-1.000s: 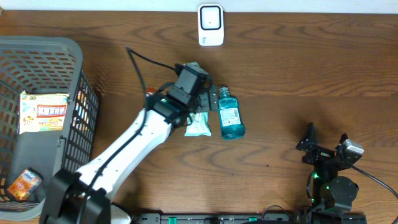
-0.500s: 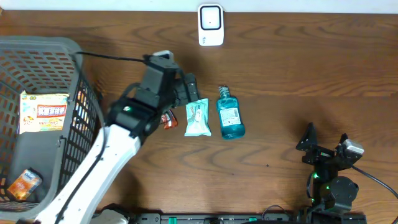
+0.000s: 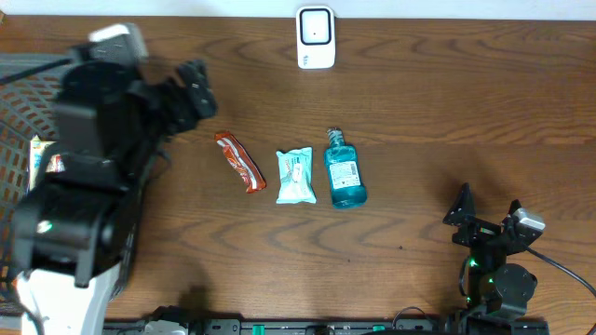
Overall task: Scan the item barcode
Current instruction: 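Set the mouthwash bottle upright right of the wipes pack, then reach the left gripper into the basket and grasp the rice bag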
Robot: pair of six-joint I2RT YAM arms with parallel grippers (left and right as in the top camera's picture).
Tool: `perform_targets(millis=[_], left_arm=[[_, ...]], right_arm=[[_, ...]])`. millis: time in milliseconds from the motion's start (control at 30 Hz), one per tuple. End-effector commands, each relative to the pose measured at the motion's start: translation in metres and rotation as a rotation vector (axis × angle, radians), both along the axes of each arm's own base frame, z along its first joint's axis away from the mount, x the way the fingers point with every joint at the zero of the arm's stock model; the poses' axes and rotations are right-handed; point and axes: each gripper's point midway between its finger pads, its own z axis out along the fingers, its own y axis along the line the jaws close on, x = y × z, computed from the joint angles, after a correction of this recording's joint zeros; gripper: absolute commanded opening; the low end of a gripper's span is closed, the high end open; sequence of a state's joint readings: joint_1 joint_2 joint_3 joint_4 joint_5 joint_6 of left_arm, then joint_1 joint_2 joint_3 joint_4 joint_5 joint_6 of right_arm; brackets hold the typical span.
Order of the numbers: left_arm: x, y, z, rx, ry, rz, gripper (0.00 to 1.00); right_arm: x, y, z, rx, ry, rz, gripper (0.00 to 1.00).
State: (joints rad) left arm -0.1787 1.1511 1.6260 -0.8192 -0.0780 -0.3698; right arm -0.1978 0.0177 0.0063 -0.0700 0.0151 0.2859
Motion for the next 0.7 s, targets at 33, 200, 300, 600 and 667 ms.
perform_targets(millis=[33, 200, 300, 600, 667], left_arm=[[-0.011, 0.047, 0.020, 0.078, -0.028, 0.163, 0.97], [-0.022, 0.098, 0.003, 0.091, 0.055, 0.353, 0.97], [-0.031, 0.133, -0.018, -0.004, 0.131, 0.517, 0.97], [-0.053, 0.223, -0.089, -0.226, 0.356, 0.898, 0.97], [-0.050, 0.236, -0.109, -0.282, 0.404, 0.942, 0.97]], right_arm=[[0.000, 0.001, 0.000, 0.012, -0.003, 0.000, 0.99], [0.000, 0.001, 0.000, 0.013, -0.003, 0.000, 0.99], [0.000, 0.001, 0.000, 0.013, -0.003, 0.000, 0.99], [0.000, 0.001, 0.000, 0.013, -0.003, 0.000, 0.99], [0.000, 0.001, 0.000, 0.012, -0.003, 0.000, 0.99]])
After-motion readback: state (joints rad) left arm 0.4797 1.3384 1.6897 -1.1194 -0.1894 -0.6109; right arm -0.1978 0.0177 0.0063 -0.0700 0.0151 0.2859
